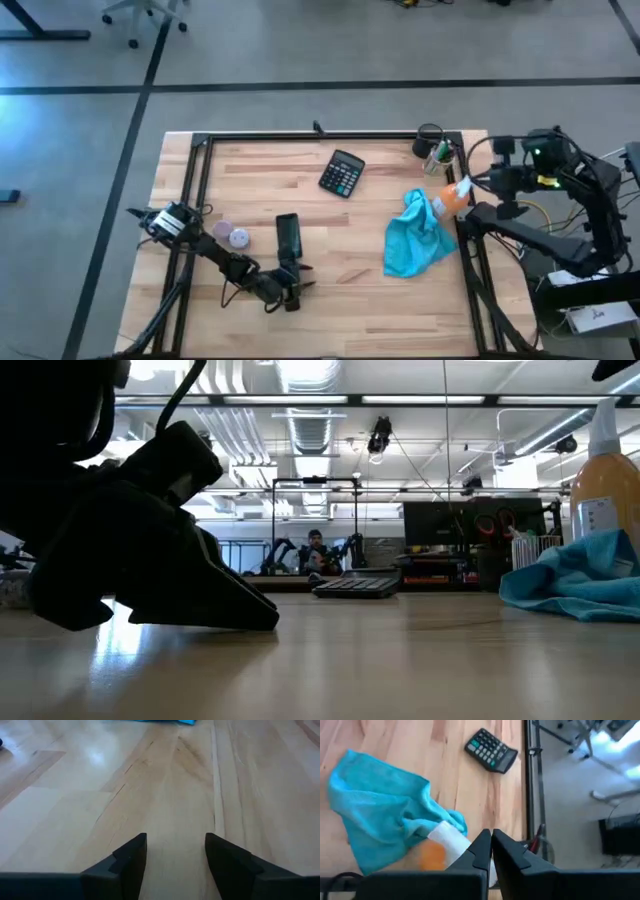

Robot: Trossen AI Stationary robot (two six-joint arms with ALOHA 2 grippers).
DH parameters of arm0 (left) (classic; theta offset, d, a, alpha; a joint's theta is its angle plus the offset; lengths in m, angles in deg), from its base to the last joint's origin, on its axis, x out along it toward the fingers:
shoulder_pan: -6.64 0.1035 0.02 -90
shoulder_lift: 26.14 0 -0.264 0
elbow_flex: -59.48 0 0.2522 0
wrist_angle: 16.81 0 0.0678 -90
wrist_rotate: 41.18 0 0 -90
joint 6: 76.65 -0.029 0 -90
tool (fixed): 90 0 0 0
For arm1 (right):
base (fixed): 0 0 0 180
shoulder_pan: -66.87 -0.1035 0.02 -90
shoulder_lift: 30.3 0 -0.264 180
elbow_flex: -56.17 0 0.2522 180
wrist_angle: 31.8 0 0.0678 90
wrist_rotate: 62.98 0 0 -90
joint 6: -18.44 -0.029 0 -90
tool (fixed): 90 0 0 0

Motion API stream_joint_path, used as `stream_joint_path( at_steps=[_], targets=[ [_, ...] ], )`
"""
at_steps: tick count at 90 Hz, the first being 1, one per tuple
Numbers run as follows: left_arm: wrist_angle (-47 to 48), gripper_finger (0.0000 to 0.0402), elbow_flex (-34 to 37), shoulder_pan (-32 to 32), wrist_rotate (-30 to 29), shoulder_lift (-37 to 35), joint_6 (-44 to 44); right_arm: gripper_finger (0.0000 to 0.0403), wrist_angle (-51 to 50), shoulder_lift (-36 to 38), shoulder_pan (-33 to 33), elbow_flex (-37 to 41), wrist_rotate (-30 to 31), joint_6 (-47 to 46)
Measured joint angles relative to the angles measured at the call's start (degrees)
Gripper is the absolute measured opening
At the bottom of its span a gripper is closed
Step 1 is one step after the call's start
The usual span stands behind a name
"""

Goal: Apply microfiber cloth
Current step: Spray the front and back of the cellphone using the spray bottle

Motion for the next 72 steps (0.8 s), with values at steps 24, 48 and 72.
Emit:
stream_joint_path(
  at_steps=[24, 48, 72],
  targets=[
    [-0.03, 0.0178, 0.00, 0.00, 0.02, 0.00, 0.02, 0.0000, -0.17, 3.82, 0.00, 7.97, 17.28, -15.30],
    [0.03, 0.0172, 0.00, 0.00, 0.10, 0.00, -0.02, 0.0000, -0.02, 3.42, 0.00, 16.60, 16.79, -22.61],
    [0.26, 0.0170, 0.00, 0.00, 0.30, 0.00, -0.02, 0.0000, -0.08, 3.47, 0.00, 20.79, 13.60, -21.73]
  ],
)
